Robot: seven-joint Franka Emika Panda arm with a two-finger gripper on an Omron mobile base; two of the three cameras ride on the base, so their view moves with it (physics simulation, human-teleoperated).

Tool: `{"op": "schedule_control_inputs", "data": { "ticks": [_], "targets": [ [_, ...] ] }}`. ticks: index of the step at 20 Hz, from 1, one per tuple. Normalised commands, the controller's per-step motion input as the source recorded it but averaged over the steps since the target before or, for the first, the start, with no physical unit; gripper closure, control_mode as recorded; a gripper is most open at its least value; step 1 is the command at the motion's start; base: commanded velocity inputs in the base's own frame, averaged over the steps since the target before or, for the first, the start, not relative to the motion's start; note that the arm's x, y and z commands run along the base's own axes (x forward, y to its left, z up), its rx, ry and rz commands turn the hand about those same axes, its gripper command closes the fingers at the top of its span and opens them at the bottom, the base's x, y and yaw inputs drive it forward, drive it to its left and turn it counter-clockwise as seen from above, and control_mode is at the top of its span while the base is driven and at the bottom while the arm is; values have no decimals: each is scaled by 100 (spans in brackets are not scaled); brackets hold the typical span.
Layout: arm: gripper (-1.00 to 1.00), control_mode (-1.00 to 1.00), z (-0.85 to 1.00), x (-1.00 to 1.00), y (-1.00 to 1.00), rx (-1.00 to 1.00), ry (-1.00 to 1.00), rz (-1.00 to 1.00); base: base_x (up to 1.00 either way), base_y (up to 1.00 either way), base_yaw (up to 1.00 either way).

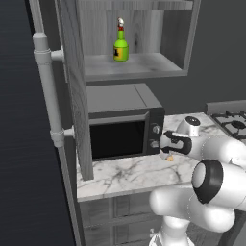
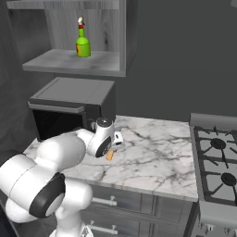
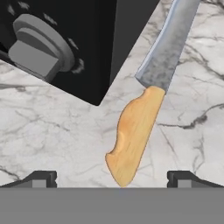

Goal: Move the cutting board and knife to the sink. Then move spray from the cabinet to the counter.

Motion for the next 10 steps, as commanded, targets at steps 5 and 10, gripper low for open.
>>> {"op": "schedule_control_inputs", "data": {
  "ticks": [5,10],
  "targets": [
    [-100,-100,-8,5,1,0,0,0,0,0,0],
    [-100,-100,-5,9,0,0,1,0,0,0,0]
  ]
}}
